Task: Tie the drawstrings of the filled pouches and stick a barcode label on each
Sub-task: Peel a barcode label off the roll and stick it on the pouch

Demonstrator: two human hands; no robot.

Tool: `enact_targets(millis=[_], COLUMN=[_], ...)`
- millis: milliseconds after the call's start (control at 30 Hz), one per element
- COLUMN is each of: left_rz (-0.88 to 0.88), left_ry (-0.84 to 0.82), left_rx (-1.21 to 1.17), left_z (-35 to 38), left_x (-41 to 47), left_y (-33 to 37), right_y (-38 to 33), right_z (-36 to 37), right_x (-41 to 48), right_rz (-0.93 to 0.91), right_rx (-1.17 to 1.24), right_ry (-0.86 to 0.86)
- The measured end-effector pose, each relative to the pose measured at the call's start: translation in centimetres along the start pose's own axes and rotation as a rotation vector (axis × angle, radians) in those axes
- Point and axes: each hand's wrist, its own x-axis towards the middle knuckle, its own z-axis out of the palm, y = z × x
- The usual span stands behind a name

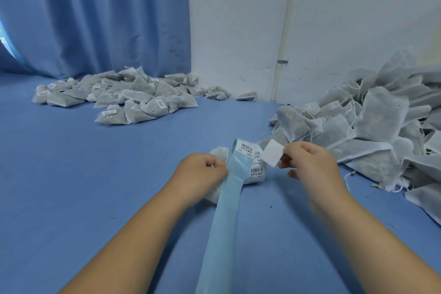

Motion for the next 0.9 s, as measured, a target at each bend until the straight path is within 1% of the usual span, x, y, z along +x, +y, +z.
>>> enact_targets(millis=[100, 267, 367, 433, 533, 600, 733, 800, 900], left_rz=[-0.037, -0.062, 0.015, 0.084, 0.131, 0.164, 0.237, 0.271, 0.286], left_ry=[0.039, 0.221, 0.241, 0.234, 0.122, 0.024, -0.132, -0.183, -0.238], left_rx=[-0.013, -0.099, -0.236, -0.31, -0.495, -0.548, -0.523, -0.482, -0.385], left_z=[-0.6, -2.8, -3.7, -3.9, -3.3, -2.1, 1.2, 3.0, 6.0], left_x=[0.1, 0.2, -0.2, -0.7, -1.5, -2.0, -3.0, -3.4, -3.8], left_y=[0.2, 0.7, 0.9, 1.4, 2.8, 4.1, 7.5, 9.3, 10.8], right_y=[-0.2, -0.3, -0.3, -0.6, -1.4, -1.9, -2.5, -2.5, -2.6], right_z=[-0.8, -1.5, -2.6, -3.7, -5.6, -6.6, -8.9, -10.2, -11.8], right_x=[0.2, -0.4, -1.2, -1.8, -3.2, -4.1, -5.5, -5.8, -6.0], right_rz=[-0.012, -0.058, -0.08, -0.101, -0.157, -0.216, -0.334, -0.391, -0.458], right_rx=[0.029, 0.024, 0.004, -0.013, -0.047, -0.067, 0.027, 0.068, -0.019], right_ry=[0.028, -0.005, -0.046, -0.116, -0.274, -0.34, -0.389, -0.365, -0.329])
